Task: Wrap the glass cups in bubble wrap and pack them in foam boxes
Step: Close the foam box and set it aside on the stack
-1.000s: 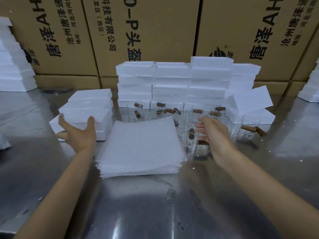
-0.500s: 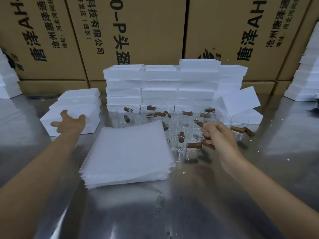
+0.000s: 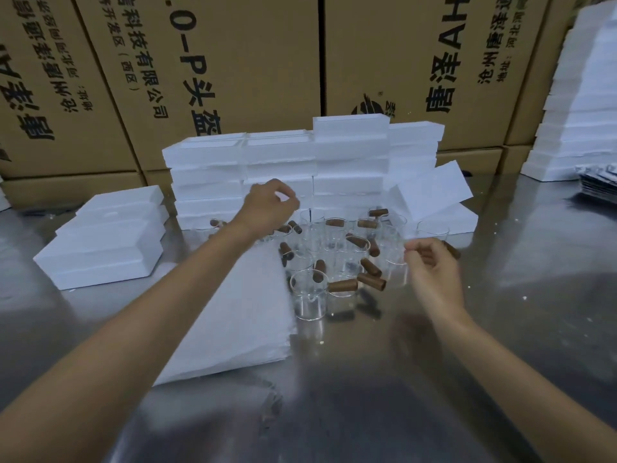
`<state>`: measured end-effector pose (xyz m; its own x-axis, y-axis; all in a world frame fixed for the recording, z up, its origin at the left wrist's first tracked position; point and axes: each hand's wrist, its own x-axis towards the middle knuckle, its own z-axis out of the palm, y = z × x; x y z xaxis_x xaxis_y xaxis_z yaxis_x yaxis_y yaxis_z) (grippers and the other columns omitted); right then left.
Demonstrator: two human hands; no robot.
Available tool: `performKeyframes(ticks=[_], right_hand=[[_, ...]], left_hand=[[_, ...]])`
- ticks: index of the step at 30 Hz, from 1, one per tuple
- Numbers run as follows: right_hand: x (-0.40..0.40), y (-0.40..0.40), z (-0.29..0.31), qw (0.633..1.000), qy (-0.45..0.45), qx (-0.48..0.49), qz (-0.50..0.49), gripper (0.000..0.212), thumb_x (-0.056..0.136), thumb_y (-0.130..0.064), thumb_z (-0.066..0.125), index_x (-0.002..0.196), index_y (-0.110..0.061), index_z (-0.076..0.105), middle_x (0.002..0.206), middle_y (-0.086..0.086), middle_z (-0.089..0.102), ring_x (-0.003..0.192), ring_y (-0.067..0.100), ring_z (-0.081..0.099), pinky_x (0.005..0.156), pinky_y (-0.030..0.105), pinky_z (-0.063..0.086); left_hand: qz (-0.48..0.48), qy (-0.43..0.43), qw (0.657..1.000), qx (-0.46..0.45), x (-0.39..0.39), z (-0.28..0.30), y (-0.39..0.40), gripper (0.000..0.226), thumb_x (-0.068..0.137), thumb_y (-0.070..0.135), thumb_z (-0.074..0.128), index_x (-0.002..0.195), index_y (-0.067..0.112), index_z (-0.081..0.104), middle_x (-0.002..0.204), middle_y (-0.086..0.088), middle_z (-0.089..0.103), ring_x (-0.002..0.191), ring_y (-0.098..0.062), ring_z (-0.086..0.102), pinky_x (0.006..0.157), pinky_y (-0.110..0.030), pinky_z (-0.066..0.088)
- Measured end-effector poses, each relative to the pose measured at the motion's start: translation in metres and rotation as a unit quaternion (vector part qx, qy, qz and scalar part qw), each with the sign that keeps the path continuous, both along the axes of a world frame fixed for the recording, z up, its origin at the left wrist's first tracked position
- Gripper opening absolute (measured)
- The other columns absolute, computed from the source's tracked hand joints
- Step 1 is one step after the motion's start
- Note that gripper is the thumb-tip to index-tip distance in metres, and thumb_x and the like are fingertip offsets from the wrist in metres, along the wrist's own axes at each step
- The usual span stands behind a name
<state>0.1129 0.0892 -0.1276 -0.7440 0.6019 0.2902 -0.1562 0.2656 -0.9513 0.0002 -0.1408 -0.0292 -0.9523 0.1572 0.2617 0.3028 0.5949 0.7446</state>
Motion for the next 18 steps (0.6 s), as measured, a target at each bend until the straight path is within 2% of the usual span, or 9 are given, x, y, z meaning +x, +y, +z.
performKeyframes(ticks=[2, 5, 7, 8, 11, 12, 14, 16, 18], right_hand=[[0.005, 0.018, -0.011, 0.999, 0.016, 0.039, -0.030, 0.020, 0.092, -0.004, 0.055, 0.099, -0.021, 0.063, 0.101, -0.003, 0.062, 0.094, 0.010, 0.058, 0.080, 0.021, 0.047], [0.009, 0.048, -0.027, 0.992, 0.044, 0.072, -0.091, 0.021, 0.090, 0.000, 0.054, 0.098, -0.018, 0.061, 0.105, 0.001, 0.061, 0.108, 0.021, 0.055, 0.094, 0.030, 0.044], [0.007, 0.066, -0.033, 0.991, 0.044, 0.027, -0.121, 0.020, 0.090, -0.002, 0.053, 0.095, -0.020, 0.060, 0.104, 0.003, 0.063, 0.108, 0.026, 0.057, 0.099, 0.038, 0.045], [0.005, 0.073, -0.035, 0.991, 0.040, 0.002, -0.129, 0.021, 0.090, -0.003, 0.053, 0.093, -0.023, 0.060, 0.101, 0.003, 0.064, 0.105, 0.026, 0.058, 0.096, 0.035, 0.047], [-0.002, 0.087, -0.037, 0.988, 0.036, -0.050, -0.138, 0.026, 0.091, -0.006, 0.054, 0.083, -0.030, 0.055, 0.088, -0.007, 0.060, 0.087, 0.016, 0.058, 0.071, 0.008, 0.041], [-0.004, 0.090, -0.037, 0.988, 0.034, -0.055, -0.138, 0.026, 0.091, -0.007, 0.054, 0.082, -0.030, 0.054, 0.086, -0.009, 0.059, 0.082, 0.012, 0.057, 0.067, 0.007, 0.039], [-0.008, 0.094, -0.039, 0.989, 0.028, -0.051, -0.133, 0.024, 0.090, -0.008, 0.054, 0.082, -0.030, 0.054, 0.085, -0.009, 0.059, 0.078, 0.007, 0.056, 0.070, 0.016, 0.040], [-0.010, 0.094, -0.041, 0.991, 0.012, -0.038, -0.129, 0.021, 0.089, -0.010, 0.054, 0.084, -0.031, 0.055, 0.086, -0.006, 0.060, 0.083, 0.013, 0.058, 0.076, 0.029, 0.044], [-0.012, 0.092, -0.042, 0.992, 0.005, -0.029, -0.121, 0.019, 0.088, -0.011, 0.054, 0.086, -0.030, 0.056, 0.088, -0.004, 0.061, 0.090, 0.020, 0.059, 0.082, 0.037, 0.049]], left_hand=[[-0.059, 0.023, 0.998, -0.024, 0.003, 0.001, 0.041, 0.020, 0.095, 0.031, 0.060, 0.114, 0.025, 0.056, 0.121, -0.004, 0.045, 0.088, -0.015, 0.055, 0.058, -0.022, 0.043], [-0.127, 0.042, 0.989, -0.067, -0.001, -0.002, 0.099, 0.040, 0.095, 0.029, 0.061, 0.131, 0.020, 0.046, 0.129, -0.006, 0.038, 0.099, -0.017, 0.051, 0.072, -0.029, 0.049], [-0.149, 0.046, 0.984, -0.091, -0.009, -0.005, 0.135, 0.051, 0.094, 0.027, 0.062, 0.139, 0.017, 0.040, 0.135, -0.009, 0.036, 0.100, -0.020, 0.054, 0.075, -0.029, 0.050], [-0.151, 0.049, 0.982, -0.104, -0.014, -0.006, 0.151, 0.056, 0.093, 0.026, 0.062, 0.142, 0.017, 0.036, 0.138, -0.010, 0.035, 0.106, -0.024, 0.054, 0.074, -0.027, 0.048], [-0.141, 0.036, 0.982, -0.119, -0.037, -0.014, 0.190, 0.066, 0.094, 0.025, 0.061, 0.149, 0.013, 0.027, 0.144, -0.013, 0.033, 0.119, -0.032, 0.052, 0.081, -0.030, 0.043], [-0.133, 0.031, 0.983, -0.121, -0.046, -0.016, 0.200, 0.067, 0.094, 0.025, 0.061, 0.150, 0.011, 0.026, 0.146, -0.014, 0.032, 0.123, -0.032, 0.050, 0.083, -0.030, 0.042], [-0.118, 0.027, 0.983, -0.139, -0.062, -0.022, 0.217, 0.068, 0.096, 0.024, 0.060, 0.152, 0.007, 0.025, 0.151, -0.015, 0.029, 0.132, -0.032, 0.043, 0.094, -0.031, 0.041], [-0.108, 0.030, 0.980, -0.164, -0.077, -0.028, 0.231, 0.068, 0.097, 0.024, 0.058, 0.153, 0.006, 0.025, 0.154, -0.016, 0.027, 0.138, -0.033, 0.038, 0.107, -0.037, 0.039], [-0.099, 0.032, 0.978, -0.182, -0.089, -0.034, 0.241, 0.067, 0.098, 0.026, 0.056, 0.153, 0.002, 0.026, 0.154, -0.019, 0.027, 0.140, -0.034, 0.035, 0.111, -0.039, 0.036]])
